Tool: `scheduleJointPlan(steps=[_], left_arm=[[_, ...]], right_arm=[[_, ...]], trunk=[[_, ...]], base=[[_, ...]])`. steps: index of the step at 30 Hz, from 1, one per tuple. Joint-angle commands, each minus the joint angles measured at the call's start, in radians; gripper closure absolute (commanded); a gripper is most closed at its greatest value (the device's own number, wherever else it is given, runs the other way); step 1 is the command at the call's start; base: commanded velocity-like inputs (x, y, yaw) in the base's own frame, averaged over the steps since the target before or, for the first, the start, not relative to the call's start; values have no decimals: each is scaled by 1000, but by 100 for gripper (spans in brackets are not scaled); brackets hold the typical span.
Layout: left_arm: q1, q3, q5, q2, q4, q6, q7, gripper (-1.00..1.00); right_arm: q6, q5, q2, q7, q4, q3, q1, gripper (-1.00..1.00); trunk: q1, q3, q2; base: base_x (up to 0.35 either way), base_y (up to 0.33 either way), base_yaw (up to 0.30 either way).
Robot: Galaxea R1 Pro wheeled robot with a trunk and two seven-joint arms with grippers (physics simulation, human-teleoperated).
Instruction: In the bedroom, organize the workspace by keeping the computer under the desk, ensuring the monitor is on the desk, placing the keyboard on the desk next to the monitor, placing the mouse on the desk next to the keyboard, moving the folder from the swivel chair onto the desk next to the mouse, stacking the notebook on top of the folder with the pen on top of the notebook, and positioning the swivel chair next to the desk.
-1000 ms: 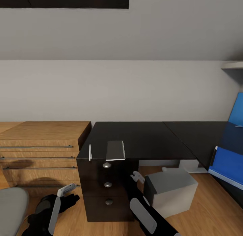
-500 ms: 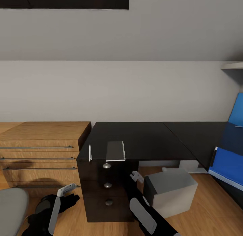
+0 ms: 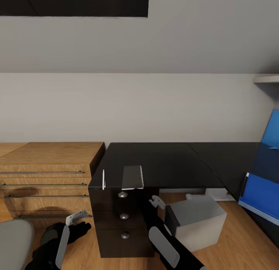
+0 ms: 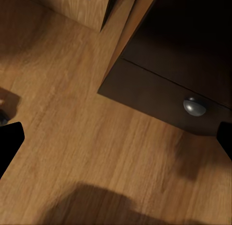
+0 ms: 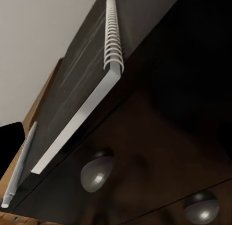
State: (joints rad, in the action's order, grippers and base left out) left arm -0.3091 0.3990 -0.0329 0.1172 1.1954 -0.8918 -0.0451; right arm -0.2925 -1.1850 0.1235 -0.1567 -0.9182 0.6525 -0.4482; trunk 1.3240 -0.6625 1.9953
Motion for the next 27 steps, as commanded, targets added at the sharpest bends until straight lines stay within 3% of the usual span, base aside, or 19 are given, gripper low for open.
scheduleJointPlan(steps=[1,7,18,27], left_arm=[[-1,2,-4,1,1,-4,-5,-100],[-1,2,-4,1,0,-5,-5,-100],[-1,3,-4,-1,0,-7,-4,-100],[-1,4,-4,-2,-2,-5,-2,-100]], right_arm=[[-8,-8,-1,-4,-1,4,-1,-100],[-8,-8,-1,8,-1,4,-1,-100],[-6,-8,0,17,-1,10,-1,-100],[-5,-7,0,33,-1,92,-1,-100]], trunk=[[-4,2,-7],[-27,21,-49],[-27,21,-49],[-27,21,-49]], base=[[0,0,0],[0,0,0],[0,0,0],[5,2,0]])
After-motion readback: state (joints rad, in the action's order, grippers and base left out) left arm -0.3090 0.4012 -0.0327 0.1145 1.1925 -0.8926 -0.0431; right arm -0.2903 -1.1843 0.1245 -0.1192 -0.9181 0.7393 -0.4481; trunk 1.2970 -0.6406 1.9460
